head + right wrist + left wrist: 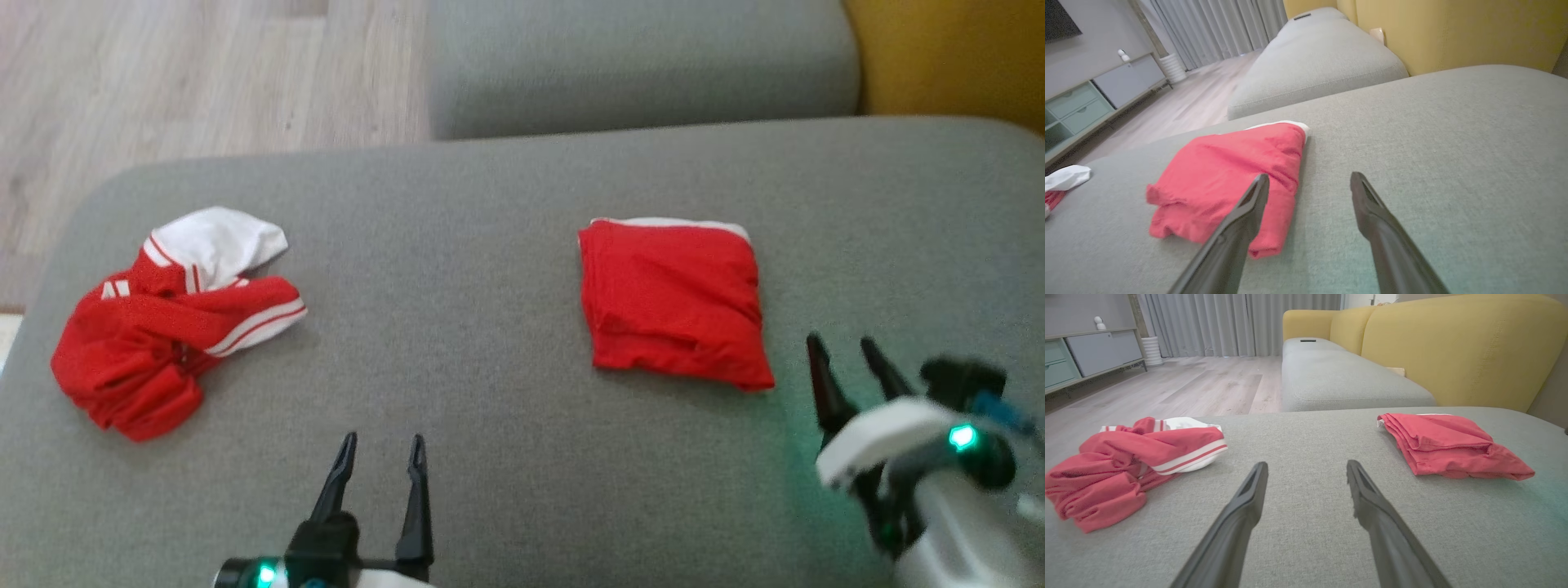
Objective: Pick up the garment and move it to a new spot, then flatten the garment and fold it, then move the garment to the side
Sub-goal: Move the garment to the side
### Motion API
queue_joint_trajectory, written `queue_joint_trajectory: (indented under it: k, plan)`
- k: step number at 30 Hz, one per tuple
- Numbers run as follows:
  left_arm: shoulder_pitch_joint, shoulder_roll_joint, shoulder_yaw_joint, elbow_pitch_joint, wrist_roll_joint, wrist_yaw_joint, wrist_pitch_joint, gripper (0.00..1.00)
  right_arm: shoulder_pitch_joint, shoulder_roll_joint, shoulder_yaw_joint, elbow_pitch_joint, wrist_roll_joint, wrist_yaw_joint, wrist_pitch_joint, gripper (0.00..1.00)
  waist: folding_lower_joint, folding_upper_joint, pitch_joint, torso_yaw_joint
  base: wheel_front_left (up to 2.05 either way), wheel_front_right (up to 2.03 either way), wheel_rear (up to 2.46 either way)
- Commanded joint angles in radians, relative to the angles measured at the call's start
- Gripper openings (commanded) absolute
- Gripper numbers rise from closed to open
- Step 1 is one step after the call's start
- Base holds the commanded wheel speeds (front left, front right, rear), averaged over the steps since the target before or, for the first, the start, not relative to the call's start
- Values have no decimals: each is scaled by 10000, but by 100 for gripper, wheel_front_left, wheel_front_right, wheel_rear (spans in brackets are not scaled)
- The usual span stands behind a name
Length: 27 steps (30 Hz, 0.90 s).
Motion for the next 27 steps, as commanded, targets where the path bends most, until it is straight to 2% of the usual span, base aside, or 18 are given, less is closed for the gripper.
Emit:
queue_joint_trajectory:
  k: [1,7,10,16,17,18,19,20,24,27]
  plan:
    - [-543,-53,136,-287,-2,114,-63,100,-608,-257,262,-32,282,-7,206,100,0,0,285,95,0,0,0]
    - [-1218,-53,-523,-256,-153,389,-63,100,-1992,-775,765,874,1775,-7,1620,100,0,0,1096,405,0,0,0]
    - [-1508,-53,-790,-198,-212,531,-63,100,-2444,-961,982,996,2641,-7,1898,100,0,0,1347,542,0,0,0]
    - [-1898,-53,-1176,-110,-288,748,-63,100,-2954,-1214,1679,1528,3503,-7,2420,100,0,0,1668,748,0,0,0]
    - [-1945,-53,-1201,-89,-293,772,-63,100,-2996,-1207,1825,1578,3620,-7,2513,95,0,0,1693,760,0,0,0]
    - [-1990,-53,-1220,-69,-299,793,-63,100,-3023,-1203,1968,1620,3730,-7,2597,80,0,0,1717,769,0,0,0]
    - [-2030,-53,-1236,-50,-304,813,-63,100,-3038,-1211,2104,1649,3825,-7,2646,38,0,0,1730,775,0,0,0]
    - [-2066,-53,-1249,-32,-309,829,-63,100,-3033,-1211,2222,1666,3947,-7,2694,0,0,0,1736,780,0,0,0]
    - [-2145,-53,-1254,-29,-321,895,-63,100,-3019,-1439,2545,1627,4154,-7,2640,0,0,0,1772,750,0,0,0]
    - [-2229,-53,-1267,-153,-325,1008,-63,100,-3098,-2000,2844,1518,4073,-7,2351,0,0,0,1947,610,0,0,0]
